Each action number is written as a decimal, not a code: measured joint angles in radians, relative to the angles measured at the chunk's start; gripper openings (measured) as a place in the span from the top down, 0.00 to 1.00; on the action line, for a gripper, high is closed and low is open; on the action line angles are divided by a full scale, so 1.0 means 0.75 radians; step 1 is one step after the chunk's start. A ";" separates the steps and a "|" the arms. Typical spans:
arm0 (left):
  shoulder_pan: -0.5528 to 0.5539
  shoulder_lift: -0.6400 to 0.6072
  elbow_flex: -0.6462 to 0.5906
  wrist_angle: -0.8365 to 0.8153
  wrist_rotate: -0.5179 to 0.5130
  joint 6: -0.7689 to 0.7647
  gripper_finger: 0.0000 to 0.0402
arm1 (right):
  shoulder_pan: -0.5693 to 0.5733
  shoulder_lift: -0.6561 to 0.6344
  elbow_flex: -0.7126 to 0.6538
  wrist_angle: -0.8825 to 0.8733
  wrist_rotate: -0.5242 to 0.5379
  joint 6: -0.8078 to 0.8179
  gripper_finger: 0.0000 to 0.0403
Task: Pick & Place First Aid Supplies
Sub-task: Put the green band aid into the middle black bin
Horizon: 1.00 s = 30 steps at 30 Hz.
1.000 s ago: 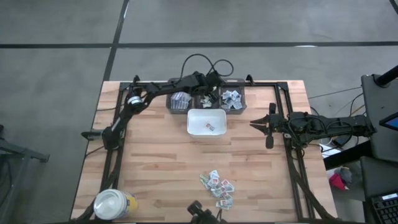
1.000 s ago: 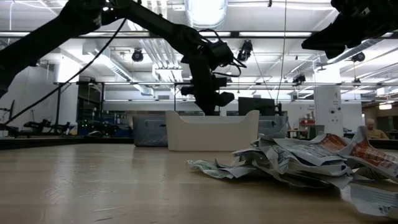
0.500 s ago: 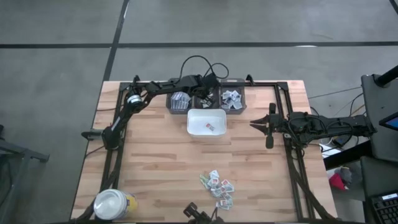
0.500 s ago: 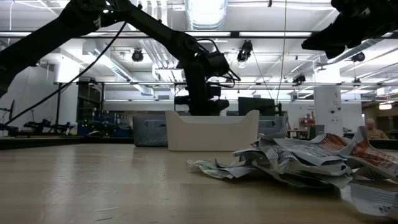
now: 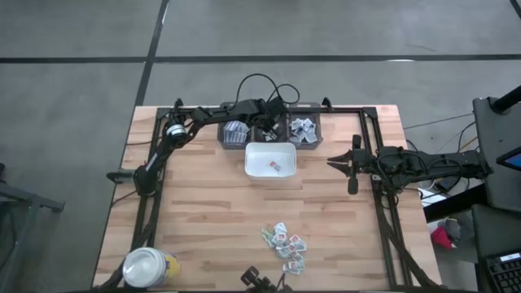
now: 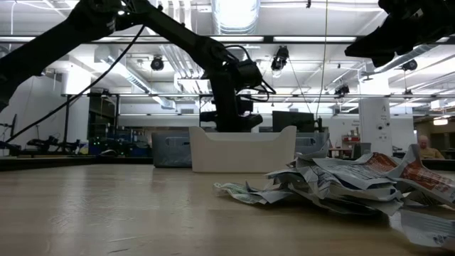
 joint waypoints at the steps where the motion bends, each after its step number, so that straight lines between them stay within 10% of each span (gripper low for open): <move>1: 0.000 0.000 0.000 0.000 0.000 0.000 0.89 | 0.000 0.000 0.000 0.000 0.000 0.000 0.87; 17: -0.084 -0.301 -0.001 -0.082 0.221 -0.117 0.69 | 0.001 0.000 0.000 0.000 -0.001 0.000 0.87; 30: -0.557 -0.440 -0.002 -0.192 0.218 -0.096 0.69 | 0.000 0.000 0.000 -0.001 -0.001 0.000 0.87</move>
